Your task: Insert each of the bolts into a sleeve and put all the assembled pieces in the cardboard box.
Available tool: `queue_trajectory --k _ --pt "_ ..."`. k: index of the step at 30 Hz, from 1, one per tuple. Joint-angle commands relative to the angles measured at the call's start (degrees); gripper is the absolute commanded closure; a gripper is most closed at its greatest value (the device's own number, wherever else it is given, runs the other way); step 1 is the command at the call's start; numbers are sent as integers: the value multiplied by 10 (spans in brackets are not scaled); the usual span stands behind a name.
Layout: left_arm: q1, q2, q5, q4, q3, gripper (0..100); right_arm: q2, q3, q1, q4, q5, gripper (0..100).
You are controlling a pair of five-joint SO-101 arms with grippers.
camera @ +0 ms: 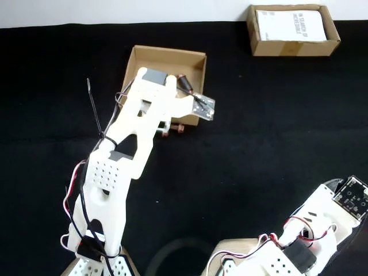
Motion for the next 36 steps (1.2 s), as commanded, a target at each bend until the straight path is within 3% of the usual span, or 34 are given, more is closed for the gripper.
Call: queue_trajectory --k 1,5,7,12,17,19,22,26,30,32,36 --pt "22 11 -135 -18 -6 876 -12 -63 7 47 7 991" --pt "23 11 -187 -33 -6 919 -12 -116 6 116 8 991" --pt "21 11 -173 -57 -6 902 -12 -138 6 134 8 991" --pt "22 11 -47 -115 -6 853 -12 -176 4 153 9 988" --pt "6 10 101 -108 -5 853 -11 -197 3 153 30 982" --pt "-11 9 123 -85 -4 853 -11 -197 3 152 39 982" --pt "-23 10 100 -29 -4 861 -12 -201 6 151 37 982" --pt "-22 11 98 6 -3 998 -11 -206 0 150 35 986" --pt "-22 7 100 65 -3 992 -12 -206 0 150 2 987" --pt "-20 2 138 100 -7 992 -12 -205 0 153 -24 987" --pt "-9 -51 286 107 -29 992 -12 -199 -13 153 -71 987"
